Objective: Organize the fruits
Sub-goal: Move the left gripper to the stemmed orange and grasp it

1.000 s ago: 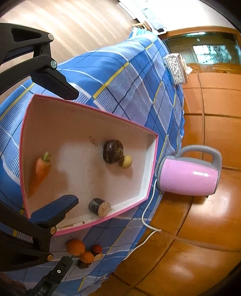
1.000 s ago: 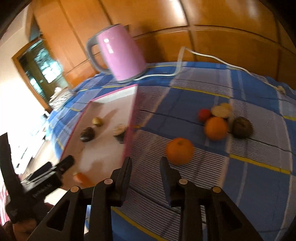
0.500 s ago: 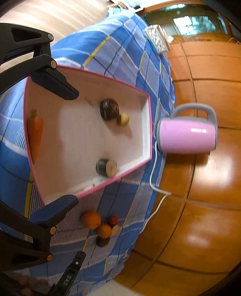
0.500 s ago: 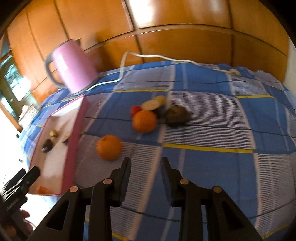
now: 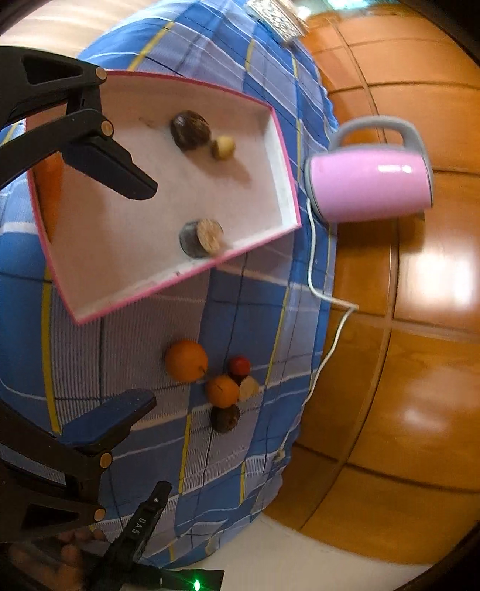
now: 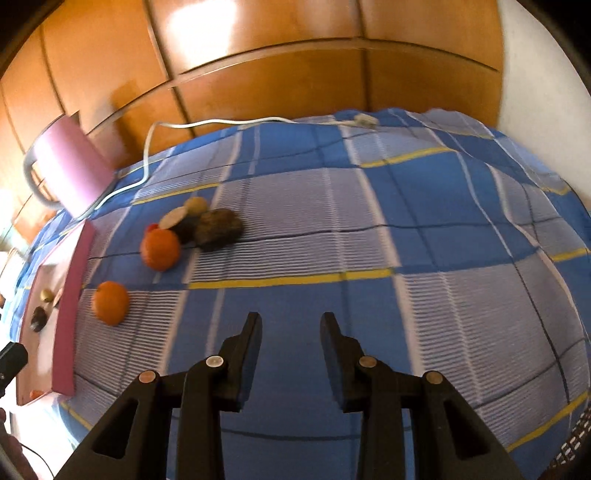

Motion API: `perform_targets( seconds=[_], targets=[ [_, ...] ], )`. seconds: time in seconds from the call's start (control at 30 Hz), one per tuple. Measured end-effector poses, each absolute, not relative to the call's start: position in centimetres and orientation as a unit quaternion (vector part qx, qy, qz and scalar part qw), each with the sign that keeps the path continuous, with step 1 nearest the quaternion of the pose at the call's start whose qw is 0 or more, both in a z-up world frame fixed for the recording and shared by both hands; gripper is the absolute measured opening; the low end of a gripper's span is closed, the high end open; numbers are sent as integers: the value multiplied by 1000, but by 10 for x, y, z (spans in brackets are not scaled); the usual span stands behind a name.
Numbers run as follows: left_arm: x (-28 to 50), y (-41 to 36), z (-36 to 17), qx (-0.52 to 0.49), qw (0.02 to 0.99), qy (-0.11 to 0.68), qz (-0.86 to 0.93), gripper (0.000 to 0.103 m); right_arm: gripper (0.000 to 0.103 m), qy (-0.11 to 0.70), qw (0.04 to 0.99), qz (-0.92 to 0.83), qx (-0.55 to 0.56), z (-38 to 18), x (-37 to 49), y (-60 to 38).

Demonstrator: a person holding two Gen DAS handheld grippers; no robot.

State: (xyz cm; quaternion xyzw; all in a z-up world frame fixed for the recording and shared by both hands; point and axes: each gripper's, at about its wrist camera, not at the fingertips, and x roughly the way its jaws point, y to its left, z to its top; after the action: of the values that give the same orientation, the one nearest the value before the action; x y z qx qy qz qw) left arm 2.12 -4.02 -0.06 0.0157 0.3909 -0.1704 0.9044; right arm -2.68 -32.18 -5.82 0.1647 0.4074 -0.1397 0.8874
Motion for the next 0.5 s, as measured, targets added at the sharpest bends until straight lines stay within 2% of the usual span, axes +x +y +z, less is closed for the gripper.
perform_targets(
  seconds=[0.2,0.3,0.4,0.5],
  targets=[
    [31,-63,2,48,895,396,-199,102,33,403,886,-153,172,-60,-36,-335],
    [41,-78,0,65,887,403,-217,98,33,402,886,-156,172,-61,-38,-339],
    [50,-92,-5,87,878,411,-229,91,33,402,885,-161,171,-63,-41,-344],
    [60,-109,-14,114,867,423,-240,79,33,399,885,-171,170,-64,-46,-351]
  ],
)
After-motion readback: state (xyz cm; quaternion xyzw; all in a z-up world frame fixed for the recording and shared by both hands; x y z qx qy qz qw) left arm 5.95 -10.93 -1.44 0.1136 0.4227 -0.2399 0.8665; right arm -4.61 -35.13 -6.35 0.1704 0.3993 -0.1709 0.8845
